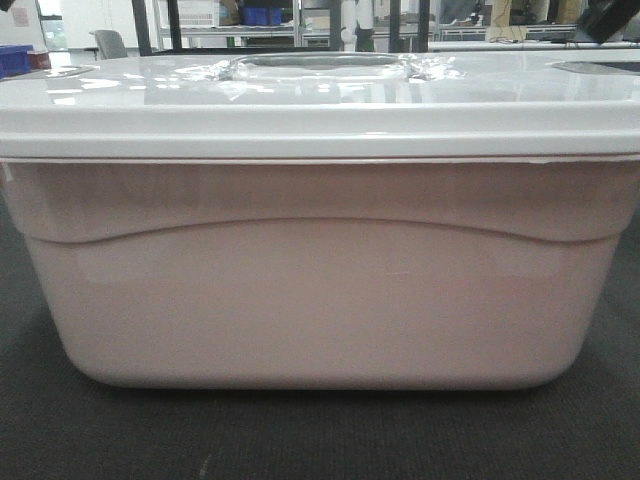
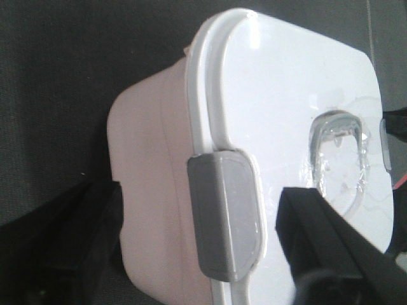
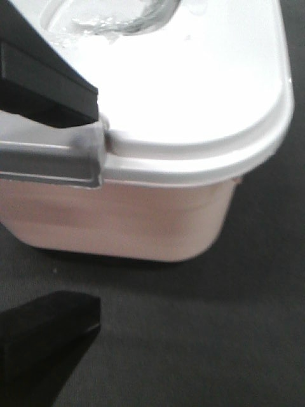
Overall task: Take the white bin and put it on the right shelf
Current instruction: 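Close both grippers on the white lid rim at the bin's ends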
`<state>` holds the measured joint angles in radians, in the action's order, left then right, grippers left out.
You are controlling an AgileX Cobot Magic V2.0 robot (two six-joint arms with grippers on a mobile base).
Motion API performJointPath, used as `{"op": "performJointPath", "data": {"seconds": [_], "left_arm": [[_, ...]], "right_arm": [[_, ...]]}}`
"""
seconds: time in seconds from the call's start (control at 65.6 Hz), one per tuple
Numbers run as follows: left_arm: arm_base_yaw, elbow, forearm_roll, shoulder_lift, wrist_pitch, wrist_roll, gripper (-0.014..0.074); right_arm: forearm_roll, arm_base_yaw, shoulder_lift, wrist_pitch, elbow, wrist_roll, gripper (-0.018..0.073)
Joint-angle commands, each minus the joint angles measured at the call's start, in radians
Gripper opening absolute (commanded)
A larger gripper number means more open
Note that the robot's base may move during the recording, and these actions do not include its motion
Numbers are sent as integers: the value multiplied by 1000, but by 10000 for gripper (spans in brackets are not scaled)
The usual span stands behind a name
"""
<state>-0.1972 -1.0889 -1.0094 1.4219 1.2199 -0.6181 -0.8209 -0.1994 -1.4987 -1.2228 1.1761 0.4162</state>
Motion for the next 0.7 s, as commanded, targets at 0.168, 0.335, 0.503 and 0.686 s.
{"op": "performJointPath", "data": {"seconds": [0.168, 0.335, 0.503, 0.686], "left_arm": [[-2, -20, -115, -20, 83, -25, 400], [-2, -20, -134, -20, 85, -39, 400], [13, -20, -131, -20, 91, -41, 400], [58, -20, -127, -20, 83, -41, 400]], "right_arm": [[-124, -5, 65, -113, -59, 68, 624], [-175, -5, 65, -113, -59, 84, 624], [-215, -2, 65, -113, -59, 83, 624], [-216, 33, 65, -113, -59, 83, 624]]}}
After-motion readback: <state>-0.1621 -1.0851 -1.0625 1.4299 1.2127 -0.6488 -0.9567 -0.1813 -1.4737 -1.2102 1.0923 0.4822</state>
